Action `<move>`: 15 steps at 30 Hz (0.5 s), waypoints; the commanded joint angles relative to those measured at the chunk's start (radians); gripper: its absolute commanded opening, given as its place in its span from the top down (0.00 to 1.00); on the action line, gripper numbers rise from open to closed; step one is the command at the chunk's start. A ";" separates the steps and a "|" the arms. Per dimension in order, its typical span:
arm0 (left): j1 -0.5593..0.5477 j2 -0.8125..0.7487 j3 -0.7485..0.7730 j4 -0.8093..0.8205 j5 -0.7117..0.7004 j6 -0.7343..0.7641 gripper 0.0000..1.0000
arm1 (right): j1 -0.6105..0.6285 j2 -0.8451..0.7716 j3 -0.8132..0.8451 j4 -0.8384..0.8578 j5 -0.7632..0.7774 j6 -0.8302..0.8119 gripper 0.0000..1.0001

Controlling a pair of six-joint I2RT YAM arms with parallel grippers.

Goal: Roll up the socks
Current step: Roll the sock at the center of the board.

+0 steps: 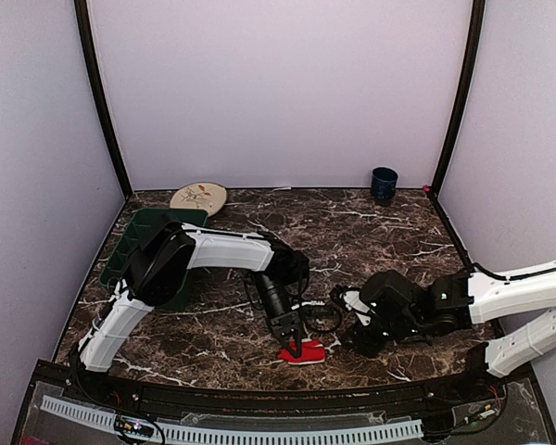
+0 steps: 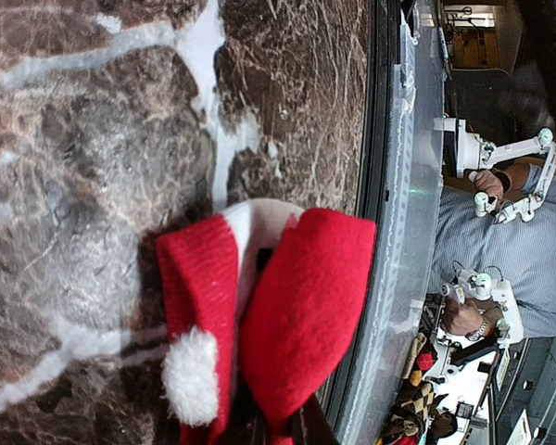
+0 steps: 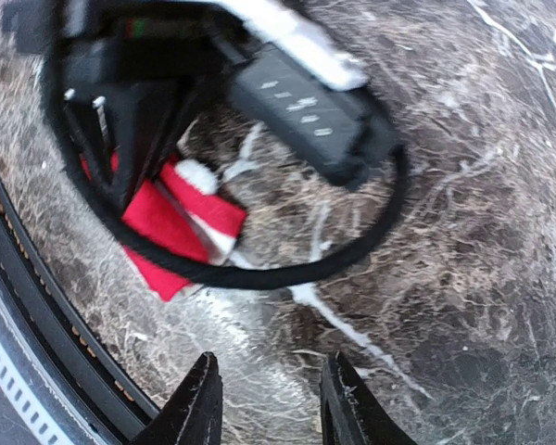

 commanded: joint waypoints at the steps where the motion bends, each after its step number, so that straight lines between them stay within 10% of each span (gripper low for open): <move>1: 0.006 0.061 -0.019 0.035 -0.129 0.003 0.99 | 0.090 0.036 0.047 -0.003 0.068 -0.015 0.65; 15: 0.009 0.068 -0.020 0.034 -0.111 0.009 0.99 | 0.300 0.236 0.164 0.034 0.207 -0.151 0.61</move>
